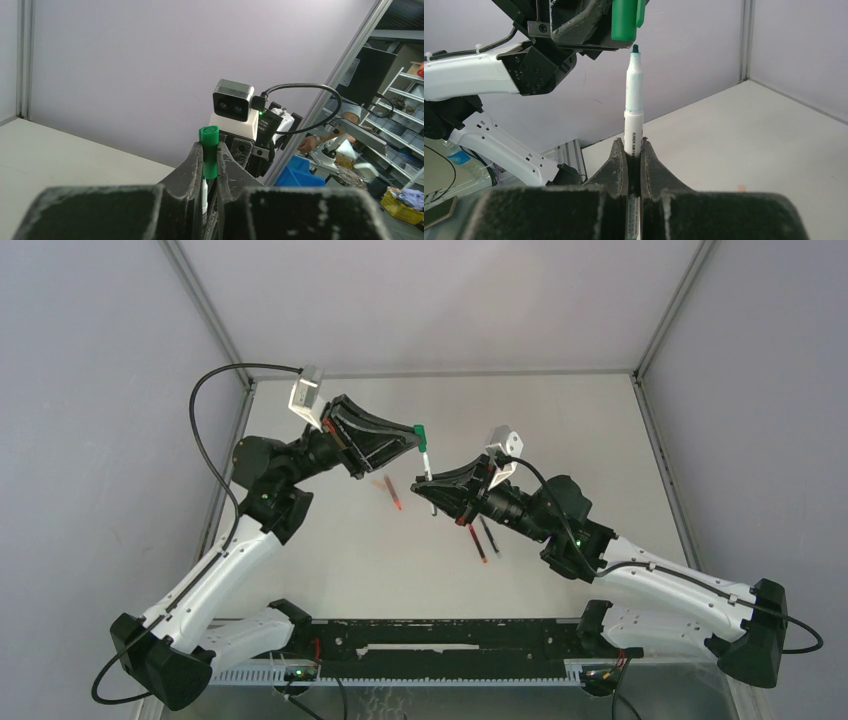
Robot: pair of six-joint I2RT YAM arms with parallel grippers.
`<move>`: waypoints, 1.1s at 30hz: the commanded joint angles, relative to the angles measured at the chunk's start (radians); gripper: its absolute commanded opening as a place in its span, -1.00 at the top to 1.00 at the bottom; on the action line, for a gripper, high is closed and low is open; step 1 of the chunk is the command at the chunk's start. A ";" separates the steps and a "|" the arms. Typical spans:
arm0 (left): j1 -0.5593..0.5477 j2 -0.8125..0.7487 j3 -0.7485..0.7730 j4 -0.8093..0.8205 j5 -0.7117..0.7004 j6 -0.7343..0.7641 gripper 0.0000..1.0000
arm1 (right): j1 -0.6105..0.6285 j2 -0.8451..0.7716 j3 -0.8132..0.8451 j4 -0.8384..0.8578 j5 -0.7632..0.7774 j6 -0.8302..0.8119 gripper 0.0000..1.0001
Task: Insert the pens into the pen caps
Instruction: Insert the pen cap onto the pen.
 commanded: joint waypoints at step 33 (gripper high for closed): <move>-0.017 -0.020 0.026 0.046 -0.040 -0.015 1.00 | 0.009 -0.021 0.040 -0.001 -0.015 -0.021 1.00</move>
